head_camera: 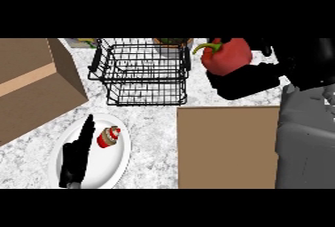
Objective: Pick the bell pepper from the tray and place it in the tiered basket
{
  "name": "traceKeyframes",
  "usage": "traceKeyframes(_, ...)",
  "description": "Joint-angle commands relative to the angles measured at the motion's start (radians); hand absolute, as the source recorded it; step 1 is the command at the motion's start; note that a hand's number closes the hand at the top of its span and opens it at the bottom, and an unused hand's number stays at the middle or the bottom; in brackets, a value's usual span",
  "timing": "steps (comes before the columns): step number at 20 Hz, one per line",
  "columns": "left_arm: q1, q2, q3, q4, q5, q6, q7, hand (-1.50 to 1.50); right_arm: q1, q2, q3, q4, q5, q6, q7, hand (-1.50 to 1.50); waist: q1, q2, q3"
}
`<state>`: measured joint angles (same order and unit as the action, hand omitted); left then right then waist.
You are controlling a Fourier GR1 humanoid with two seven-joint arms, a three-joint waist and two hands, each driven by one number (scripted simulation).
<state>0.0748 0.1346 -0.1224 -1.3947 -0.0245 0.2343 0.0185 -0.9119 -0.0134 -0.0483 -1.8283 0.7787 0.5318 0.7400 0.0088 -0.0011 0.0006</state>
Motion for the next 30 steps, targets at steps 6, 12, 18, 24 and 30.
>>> traceKeyframes(6, -0.009, 0.002, 0.019, 0.016, 0.008, -0.029, 0.007, 0.0, -0.216, 0.013, 0.022, 0.379, 0.04, -0.196, 0.006, 1.5, 0.007, 0.003, -0.001)
traceKeyframes(12, -0.043, 0.017, 0.054, 0.021, 0.017, -0.037, 0.022, 0.0, -0.268, 0.013, 0.023, 0.632, 0.044, -0.297, -0.164, 1.5, 0.01, 0.005, -0.001)
traceKeyframes(18, -0.016, -0.043, 0.009, 0.068, -0.028, -0.005, -0.062, 0.0, -0.306, 0.013, 0.088, 0.854, 0.031, -0.427, -0.258, 1.5, 0.015, 0.007, -0.002)
traceKeyframes(24, -0.045, -0.035, 0.009, 0.041, -0.028, -0.021, -0.01, 0.0, -0.391, 0.013, 0.18, 1.094, -0.021, -0.615, -0.221, 1.5, 0.034, 0.011, -0.002)
traceKeyframes(30, -0.038, -0.037, 0.0, 0.003, -0.037, -0.016, 0.032, 0.0, -0.353, 0.013, 0.158, 1.195, -0.186, -0.725, -0.307, 1.5, 0.048, 0.013, -0.001)
